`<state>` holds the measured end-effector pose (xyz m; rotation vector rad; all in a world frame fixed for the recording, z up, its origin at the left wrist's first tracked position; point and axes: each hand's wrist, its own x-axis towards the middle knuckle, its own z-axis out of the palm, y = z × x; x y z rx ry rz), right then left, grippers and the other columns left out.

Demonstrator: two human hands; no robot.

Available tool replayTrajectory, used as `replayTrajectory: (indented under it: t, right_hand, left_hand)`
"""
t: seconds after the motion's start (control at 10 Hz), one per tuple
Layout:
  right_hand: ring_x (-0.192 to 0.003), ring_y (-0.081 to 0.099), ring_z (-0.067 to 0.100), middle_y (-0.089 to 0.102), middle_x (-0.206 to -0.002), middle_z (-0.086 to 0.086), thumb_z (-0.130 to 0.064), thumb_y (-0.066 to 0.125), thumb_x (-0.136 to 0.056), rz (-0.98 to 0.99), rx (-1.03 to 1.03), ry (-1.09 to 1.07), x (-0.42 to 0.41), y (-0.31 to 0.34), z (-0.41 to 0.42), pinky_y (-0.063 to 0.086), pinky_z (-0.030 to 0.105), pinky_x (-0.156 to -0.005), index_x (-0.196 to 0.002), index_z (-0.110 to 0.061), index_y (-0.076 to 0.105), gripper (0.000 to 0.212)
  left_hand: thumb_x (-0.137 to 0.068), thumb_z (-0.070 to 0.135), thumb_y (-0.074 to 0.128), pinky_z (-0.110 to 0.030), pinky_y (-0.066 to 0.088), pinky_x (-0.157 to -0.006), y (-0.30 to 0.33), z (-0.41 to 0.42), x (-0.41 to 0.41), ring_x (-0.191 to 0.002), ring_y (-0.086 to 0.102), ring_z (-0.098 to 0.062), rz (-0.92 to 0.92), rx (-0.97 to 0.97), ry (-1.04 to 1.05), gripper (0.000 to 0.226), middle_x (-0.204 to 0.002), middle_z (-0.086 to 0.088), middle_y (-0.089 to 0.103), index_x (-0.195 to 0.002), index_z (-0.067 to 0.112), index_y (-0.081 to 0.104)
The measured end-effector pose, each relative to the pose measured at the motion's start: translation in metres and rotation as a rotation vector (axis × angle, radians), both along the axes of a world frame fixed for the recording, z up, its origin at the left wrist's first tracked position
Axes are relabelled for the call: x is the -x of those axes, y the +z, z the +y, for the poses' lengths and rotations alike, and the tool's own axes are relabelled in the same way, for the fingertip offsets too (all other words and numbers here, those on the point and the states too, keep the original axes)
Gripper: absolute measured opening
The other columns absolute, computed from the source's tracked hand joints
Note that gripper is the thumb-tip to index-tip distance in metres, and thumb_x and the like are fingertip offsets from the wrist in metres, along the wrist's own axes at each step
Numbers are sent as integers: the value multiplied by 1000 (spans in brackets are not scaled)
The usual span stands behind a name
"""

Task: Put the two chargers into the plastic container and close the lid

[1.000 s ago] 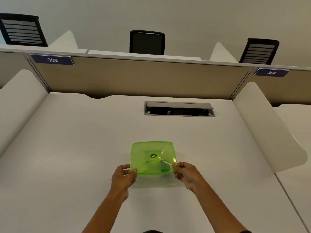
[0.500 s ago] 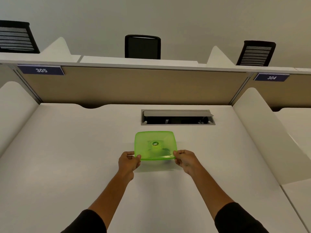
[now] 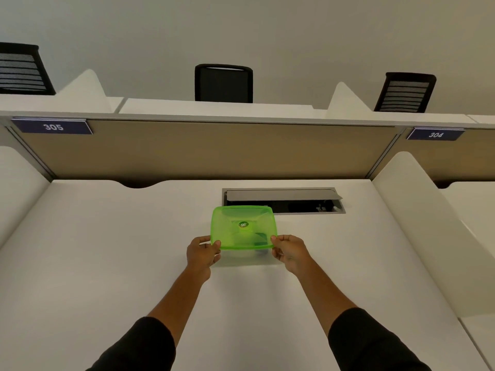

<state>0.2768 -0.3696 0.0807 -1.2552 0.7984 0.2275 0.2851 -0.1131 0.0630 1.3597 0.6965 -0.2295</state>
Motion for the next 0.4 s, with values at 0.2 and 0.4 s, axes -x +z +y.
replayTrajectory:
  t: [0.2, 0.4]
  right_hand:
    - [-70, 59, 23, 72, -96, 15, -18, 84, -86, 9, 98, 41, 1, -1, -3, 59, 35, -64, -100, -3, 68, 26]
    - [-84, 66, 25, 70, -96, 5, -41, 71, -94, -158, 445, -54, 36, -12, -5, 56, 40, -71, -96, -18, 68, 23]
  left_hand:
    - [-92, 15, 81, -36, 56, -66, 3, 3, 3, -74, 66, -24, -19, -118, -67, 39, -91, -13, 70, -124, 3, 63]
    - [-95, 51, 71, -43, 58, -89, -10, 13, 27, -101, 70, -27, -92, -493, -173, 53, -113, -8, 71, -133, 16, 60]
